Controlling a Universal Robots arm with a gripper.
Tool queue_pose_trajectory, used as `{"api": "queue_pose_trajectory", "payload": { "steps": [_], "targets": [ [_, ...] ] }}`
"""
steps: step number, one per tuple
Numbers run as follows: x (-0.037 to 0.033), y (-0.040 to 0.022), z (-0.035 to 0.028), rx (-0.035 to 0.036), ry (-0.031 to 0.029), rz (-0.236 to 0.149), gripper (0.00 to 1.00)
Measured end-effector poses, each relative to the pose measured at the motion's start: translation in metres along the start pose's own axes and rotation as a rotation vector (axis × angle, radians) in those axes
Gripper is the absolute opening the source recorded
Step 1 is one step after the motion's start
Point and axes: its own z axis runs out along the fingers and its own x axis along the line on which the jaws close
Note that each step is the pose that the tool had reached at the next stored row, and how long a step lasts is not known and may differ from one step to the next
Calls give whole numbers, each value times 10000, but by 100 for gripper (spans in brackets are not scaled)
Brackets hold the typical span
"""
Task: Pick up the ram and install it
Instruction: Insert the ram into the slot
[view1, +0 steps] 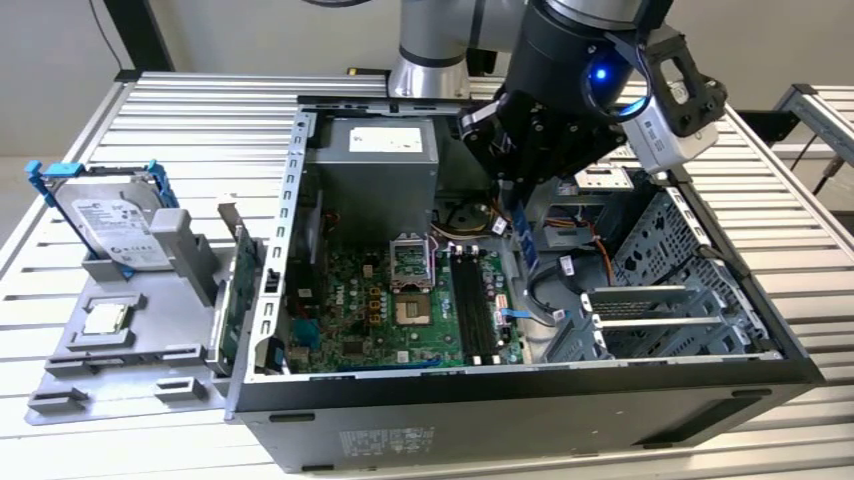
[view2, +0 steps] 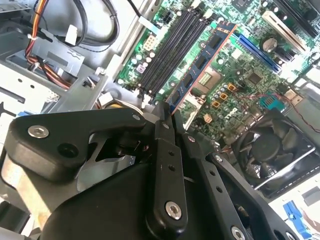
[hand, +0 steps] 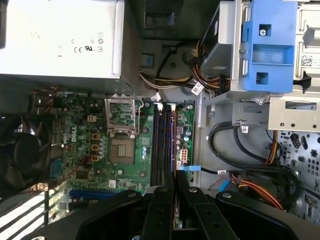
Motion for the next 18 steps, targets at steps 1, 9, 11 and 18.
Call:
{"api": "queue_pose_trajectory", "payload": {
  "steps": [1,9,11,18],
  "targets": [
    [0,0,7,0,0,0,0],
    [-2,-4,62,1,-20,-1,0],
    [-6,-5,72,0,-31,-1,0],
    [-12,-7,94,6,-239,-17,0]
  ]
}}
